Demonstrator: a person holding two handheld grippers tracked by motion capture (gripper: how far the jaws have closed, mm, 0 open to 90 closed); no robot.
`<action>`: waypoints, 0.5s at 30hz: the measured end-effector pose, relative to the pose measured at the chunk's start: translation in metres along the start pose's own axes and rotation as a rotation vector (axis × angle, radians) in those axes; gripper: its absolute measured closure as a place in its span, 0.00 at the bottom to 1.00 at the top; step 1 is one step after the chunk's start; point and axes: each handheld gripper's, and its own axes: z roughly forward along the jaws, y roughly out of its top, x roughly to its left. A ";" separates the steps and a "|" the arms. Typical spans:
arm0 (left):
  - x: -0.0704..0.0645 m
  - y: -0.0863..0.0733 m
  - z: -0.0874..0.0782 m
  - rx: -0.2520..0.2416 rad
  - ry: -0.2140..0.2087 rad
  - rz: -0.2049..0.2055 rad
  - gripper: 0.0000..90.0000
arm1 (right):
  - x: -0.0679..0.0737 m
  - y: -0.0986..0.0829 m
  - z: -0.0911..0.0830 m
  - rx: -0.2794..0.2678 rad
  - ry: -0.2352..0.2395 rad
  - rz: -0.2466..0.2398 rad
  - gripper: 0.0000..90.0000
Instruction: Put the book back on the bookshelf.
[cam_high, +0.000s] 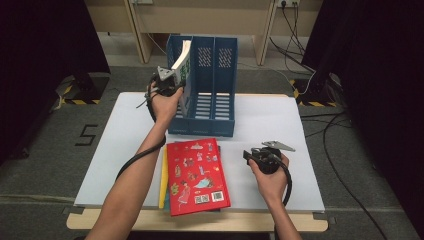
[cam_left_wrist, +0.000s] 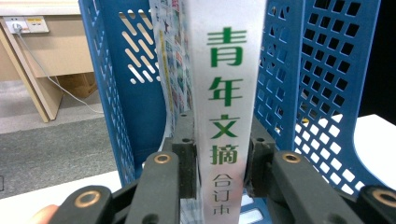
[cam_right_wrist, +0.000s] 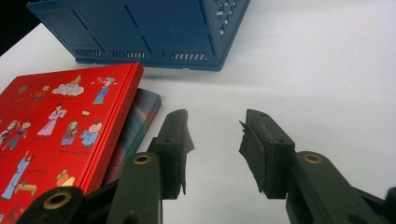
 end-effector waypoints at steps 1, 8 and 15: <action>-0.001 0.000 0.000 0.001 0.002 0.004 0.79 | 0.000 0.000 0.000 0.000 0.000 0.002 0.67; -0.005 -0.005 -0.002 0.007 -0.034 0.002 0.71 | 0.000 0.001 -0.001 0.000 0.005 0.007 0.66; -0.007 -0.018 -0.005 0.023 -0.065 0.004 0.51 | 0.000 0.003 -0.001 -0.002 0.005 0.008 0.65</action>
